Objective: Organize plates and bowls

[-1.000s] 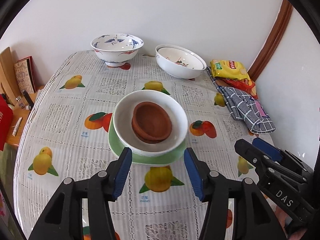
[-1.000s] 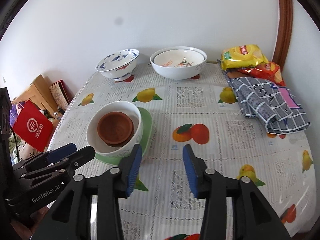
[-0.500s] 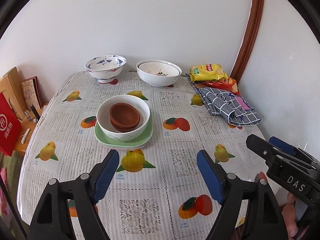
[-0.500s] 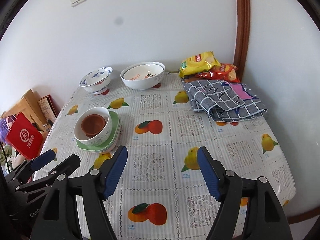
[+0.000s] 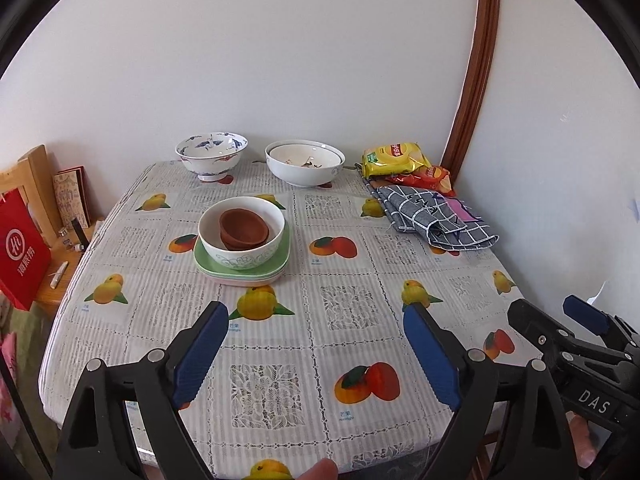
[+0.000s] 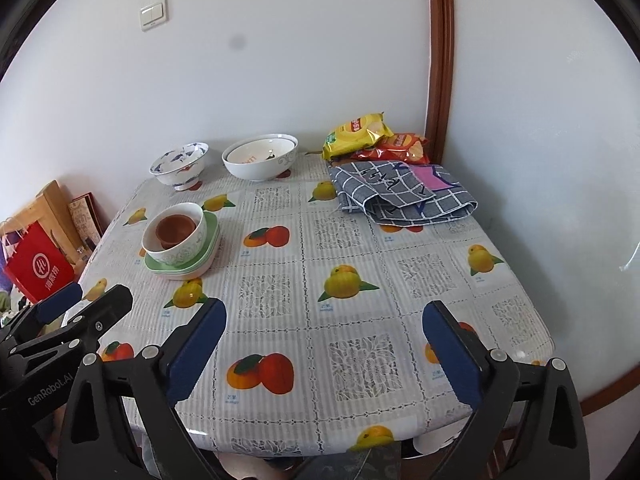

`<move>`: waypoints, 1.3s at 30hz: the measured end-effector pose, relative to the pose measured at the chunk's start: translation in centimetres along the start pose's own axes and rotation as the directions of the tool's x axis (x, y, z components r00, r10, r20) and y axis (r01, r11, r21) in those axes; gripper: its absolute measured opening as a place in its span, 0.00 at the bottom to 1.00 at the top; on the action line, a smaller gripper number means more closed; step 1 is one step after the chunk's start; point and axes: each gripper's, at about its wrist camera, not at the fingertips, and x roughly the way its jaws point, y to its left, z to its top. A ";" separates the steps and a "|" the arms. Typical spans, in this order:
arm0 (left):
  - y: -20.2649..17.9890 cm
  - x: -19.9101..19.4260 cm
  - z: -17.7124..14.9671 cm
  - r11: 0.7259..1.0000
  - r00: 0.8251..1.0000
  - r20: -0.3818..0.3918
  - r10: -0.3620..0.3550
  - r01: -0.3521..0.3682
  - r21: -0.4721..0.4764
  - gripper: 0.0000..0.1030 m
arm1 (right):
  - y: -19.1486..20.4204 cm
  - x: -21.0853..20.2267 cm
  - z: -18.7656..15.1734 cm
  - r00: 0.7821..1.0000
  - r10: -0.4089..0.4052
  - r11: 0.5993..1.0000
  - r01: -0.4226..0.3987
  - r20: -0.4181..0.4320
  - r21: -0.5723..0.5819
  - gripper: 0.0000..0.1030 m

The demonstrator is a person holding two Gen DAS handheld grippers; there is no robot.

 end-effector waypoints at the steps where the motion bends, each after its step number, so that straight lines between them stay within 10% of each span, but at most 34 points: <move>1: 0.0 -0.2 -0.1 1.000 1.000 0.002 0.006 -0.006 -0.002 0.87 | 0.0 -0.3 -0.1 1.000 -0.004 1.000 0.004 0.005 -0.001 0.95; 39: -0.5 -1.4 -0.8 1.000 1.000 -0.012 0.009 -0.009 0.008 0.87 | -0.4 -3.0 -1.2 0.999 -0.015 1.000 0.014 0.044 0.001 0.95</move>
